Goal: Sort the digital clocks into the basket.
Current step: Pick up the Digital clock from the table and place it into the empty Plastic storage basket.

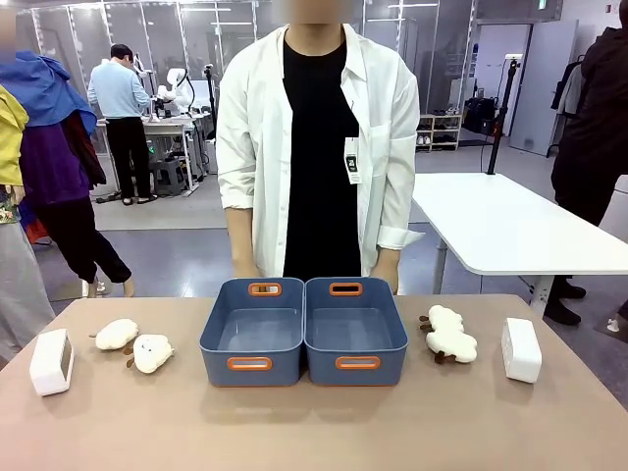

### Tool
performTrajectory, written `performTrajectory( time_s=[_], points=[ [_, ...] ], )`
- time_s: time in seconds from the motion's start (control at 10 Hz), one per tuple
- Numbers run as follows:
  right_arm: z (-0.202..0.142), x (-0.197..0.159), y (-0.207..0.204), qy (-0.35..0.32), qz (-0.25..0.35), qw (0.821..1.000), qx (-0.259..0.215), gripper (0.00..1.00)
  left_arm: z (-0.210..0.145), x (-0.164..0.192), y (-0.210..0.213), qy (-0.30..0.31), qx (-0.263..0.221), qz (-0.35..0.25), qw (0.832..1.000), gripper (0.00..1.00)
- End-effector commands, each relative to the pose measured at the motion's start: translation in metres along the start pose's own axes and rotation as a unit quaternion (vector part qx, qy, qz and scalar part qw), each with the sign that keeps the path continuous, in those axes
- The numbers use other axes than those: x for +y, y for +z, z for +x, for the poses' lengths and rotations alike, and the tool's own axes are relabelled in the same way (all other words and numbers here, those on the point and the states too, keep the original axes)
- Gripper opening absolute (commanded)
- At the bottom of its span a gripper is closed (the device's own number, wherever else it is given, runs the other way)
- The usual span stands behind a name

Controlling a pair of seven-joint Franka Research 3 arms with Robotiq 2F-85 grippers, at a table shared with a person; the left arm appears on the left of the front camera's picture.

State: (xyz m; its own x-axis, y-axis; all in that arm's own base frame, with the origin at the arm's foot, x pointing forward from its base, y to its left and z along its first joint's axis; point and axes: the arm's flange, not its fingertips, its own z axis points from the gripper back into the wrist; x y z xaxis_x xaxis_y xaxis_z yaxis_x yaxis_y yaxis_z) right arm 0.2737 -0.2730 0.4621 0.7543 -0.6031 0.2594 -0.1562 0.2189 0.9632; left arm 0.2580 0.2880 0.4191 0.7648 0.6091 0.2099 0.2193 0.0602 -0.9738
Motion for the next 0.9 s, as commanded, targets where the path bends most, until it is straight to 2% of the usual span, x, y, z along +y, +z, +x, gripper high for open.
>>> performTrajectory(
  time_s=[0.0, 0.8],
  points=[
    [-0.0014, -0.0051, 0.0063, -0.008, 0.001, 1.0, 0.012, 1.0, -0.0046, -0.0014, -0.0027, 0.004, 0.023, -0.01, 1.0, 1.0],
    [-0.0014, -0.0051, 0.0063, -0.008, 0.001, 1.0, 0.012, 1.0, -0.0046, -0.0014, -0.0027, 0.004, 0.023, -0.01, 1.0, 1.0]
  ],
)
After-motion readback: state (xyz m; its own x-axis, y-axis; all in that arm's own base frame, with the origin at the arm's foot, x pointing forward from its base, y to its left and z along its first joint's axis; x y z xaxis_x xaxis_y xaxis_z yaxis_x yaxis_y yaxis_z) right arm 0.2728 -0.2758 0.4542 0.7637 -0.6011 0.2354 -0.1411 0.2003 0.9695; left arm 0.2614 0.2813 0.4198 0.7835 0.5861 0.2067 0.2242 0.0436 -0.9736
